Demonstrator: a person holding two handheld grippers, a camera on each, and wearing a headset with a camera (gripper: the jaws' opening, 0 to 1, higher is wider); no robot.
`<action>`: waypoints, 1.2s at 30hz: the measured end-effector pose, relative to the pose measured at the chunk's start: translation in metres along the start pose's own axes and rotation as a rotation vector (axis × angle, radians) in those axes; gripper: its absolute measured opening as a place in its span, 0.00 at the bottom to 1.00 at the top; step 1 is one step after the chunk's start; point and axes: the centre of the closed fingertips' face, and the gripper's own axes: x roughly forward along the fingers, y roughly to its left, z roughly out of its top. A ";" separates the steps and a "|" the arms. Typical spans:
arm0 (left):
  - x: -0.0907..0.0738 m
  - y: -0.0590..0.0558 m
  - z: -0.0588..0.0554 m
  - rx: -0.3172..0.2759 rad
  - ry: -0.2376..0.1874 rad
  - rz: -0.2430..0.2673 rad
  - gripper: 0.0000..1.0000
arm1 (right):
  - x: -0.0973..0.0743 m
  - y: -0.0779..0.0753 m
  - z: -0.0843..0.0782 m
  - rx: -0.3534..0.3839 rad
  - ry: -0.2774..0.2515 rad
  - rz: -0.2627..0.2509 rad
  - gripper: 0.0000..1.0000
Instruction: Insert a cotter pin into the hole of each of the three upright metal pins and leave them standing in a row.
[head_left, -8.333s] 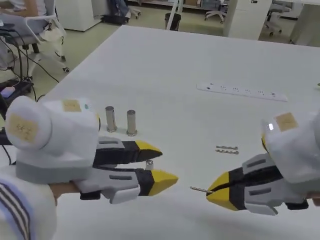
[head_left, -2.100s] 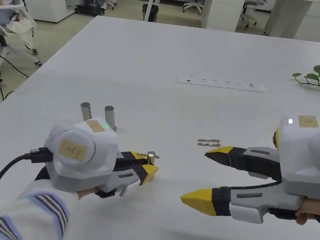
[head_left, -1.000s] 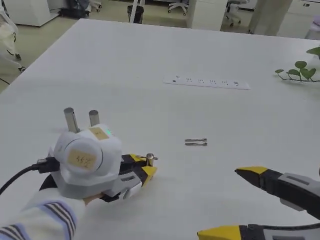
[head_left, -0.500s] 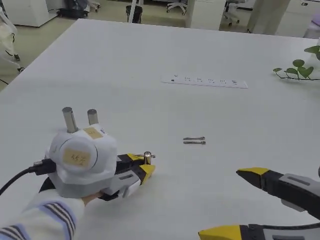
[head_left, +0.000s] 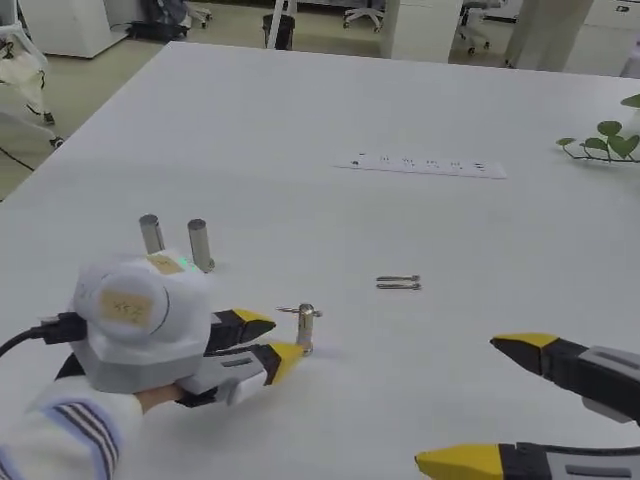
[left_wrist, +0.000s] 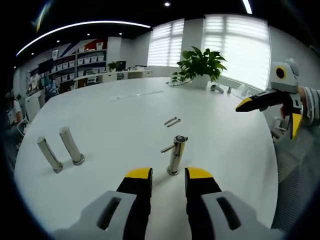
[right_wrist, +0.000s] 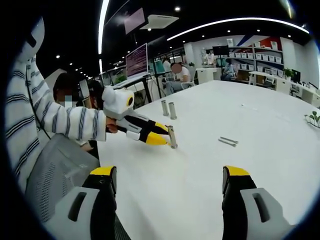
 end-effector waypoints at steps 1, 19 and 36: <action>-0.004 0.004 -0.001 -0.004 -0.001 0.005 0.26 | -0.001 0.000 0.000 0.001 0.001 -0.001 0.89; -0.038 0.095 0.004 -0.126 -0.059 0.231 0.29 | -0.011 -0.017 -0.008 0.005 0.047 -0.066 0.97; -0.017 0.138 0.018 -0.124 -0.113 0.321 0.30 | -0.013 -0.015 -0.020 0.030 0.102 -0.086 0.98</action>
